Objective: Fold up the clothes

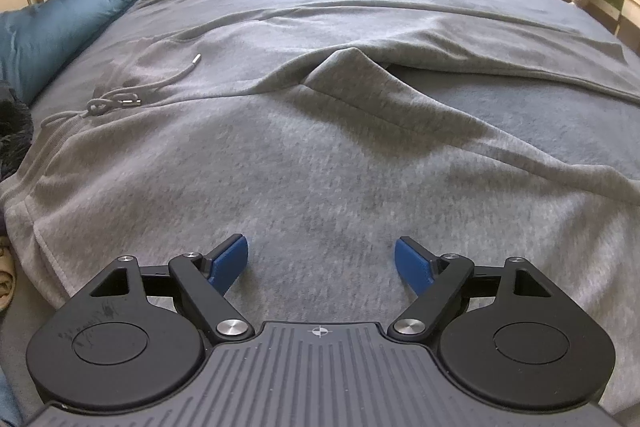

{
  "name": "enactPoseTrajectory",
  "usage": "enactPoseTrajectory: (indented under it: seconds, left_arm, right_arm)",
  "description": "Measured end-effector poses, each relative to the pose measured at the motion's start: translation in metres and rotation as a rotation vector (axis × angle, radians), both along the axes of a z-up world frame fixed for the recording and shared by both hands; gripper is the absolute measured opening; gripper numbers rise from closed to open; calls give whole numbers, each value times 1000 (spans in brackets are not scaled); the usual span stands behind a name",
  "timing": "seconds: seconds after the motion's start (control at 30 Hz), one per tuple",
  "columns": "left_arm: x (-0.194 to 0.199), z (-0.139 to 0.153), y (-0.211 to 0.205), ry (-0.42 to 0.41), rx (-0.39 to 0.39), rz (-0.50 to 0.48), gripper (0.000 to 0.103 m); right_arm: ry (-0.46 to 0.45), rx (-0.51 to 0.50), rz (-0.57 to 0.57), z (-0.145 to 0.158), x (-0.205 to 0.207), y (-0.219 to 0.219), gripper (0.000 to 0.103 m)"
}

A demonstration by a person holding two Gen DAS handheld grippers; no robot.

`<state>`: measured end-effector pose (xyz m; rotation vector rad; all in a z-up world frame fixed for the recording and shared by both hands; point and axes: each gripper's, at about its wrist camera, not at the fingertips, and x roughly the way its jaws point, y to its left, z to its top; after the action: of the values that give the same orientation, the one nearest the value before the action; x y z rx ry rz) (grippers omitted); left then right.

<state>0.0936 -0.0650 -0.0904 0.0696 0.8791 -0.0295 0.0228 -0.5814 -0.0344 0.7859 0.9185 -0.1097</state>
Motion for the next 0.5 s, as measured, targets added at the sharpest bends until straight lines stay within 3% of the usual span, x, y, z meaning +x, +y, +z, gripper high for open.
enactPoseTrajectory:
  seconds: [0.1,0.13,0.23,0.33,0.4,0.5]
  left_arm:
    - [3,-1,-1,4,-3,5,82]
    - [3,-1,-1,4,-3,4,82]
    - [2,-1,-1,6,-3,5,83]
    - [1,0,1,11,-5,11,84]
    - [2,0,0,14,-3,15,85]
    - [3,-1,0,19,3,21,85]
  right_arm:
    - [74,31,65,-9,-8,4,13]
    - [104,9,39,-13,-12,-4,13]
    - [168,-79,-107,-20,-29,-34,9]
    - [193,-227,-294,-2,-42,-61,13]
    - [155,-280,-253,14,-39,-56,13]
    - [50,-277,-54,36,-19,-13,14]
